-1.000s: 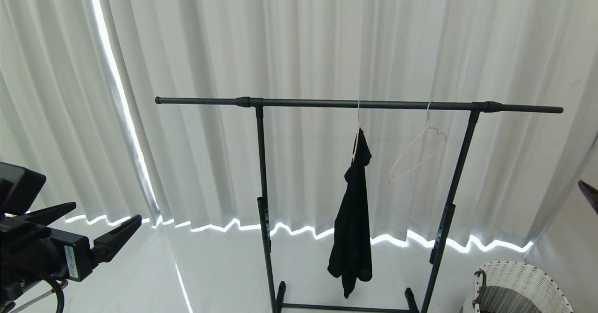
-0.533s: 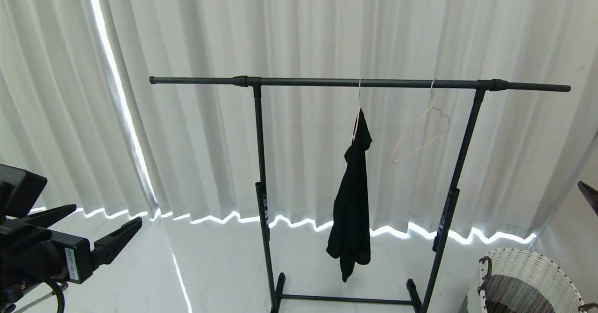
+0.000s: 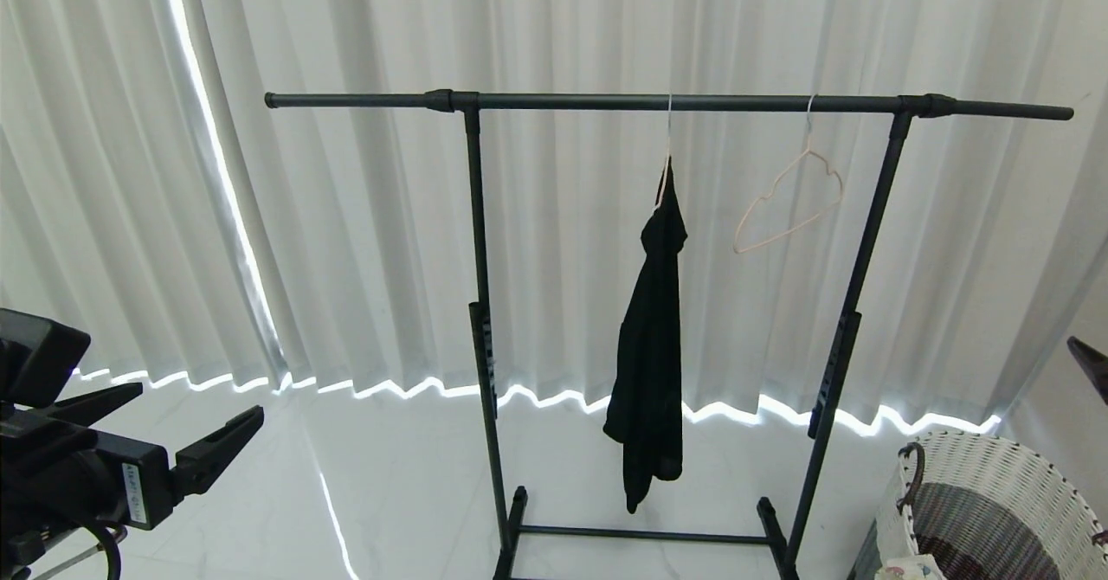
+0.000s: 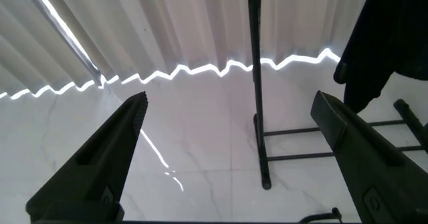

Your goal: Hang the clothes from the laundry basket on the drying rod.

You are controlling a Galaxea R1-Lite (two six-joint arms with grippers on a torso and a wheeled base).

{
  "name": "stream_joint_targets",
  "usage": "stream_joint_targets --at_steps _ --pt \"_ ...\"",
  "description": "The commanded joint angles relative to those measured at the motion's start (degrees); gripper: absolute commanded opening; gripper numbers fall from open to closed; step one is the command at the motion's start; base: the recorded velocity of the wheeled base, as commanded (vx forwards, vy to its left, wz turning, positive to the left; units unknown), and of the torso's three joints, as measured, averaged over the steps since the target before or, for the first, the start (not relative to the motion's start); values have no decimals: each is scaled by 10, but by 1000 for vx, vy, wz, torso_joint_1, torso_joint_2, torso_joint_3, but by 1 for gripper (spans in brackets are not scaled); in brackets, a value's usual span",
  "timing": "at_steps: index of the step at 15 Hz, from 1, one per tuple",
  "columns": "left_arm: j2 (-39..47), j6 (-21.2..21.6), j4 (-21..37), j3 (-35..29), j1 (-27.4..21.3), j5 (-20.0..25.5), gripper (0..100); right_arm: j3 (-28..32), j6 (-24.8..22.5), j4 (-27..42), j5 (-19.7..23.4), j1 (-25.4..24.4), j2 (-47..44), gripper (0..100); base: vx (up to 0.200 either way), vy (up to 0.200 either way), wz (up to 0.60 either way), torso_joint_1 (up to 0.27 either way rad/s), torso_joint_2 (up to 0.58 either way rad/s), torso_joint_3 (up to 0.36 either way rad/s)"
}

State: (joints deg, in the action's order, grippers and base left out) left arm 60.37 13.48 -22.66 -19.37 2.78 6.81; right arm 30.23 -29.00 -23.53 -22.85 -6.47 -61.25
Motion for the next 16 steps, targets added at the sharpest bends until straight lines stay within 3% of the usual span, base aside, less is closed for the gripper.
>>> stream_joint_targets --at_steps 1,5,10,16 --pt "1 1 0 -1 -1 0 100 0 0 0 0 0 -5 100 0 0 0 -188 476 295" --pt "4 1 0 -1 -1 0 100 -12 1 -2 3 -1 -12 100 0 0 0 -163 433 275" --pt "4 1 0 0 -1 0 100 -23 2 -2 3 -2 -14 100 0 0 0 -28 80 51" --pt "2 2 0 -1 -11 0 100 -30 2 -2 3 -2 -11 100 0 -200 0 -1 8 3"
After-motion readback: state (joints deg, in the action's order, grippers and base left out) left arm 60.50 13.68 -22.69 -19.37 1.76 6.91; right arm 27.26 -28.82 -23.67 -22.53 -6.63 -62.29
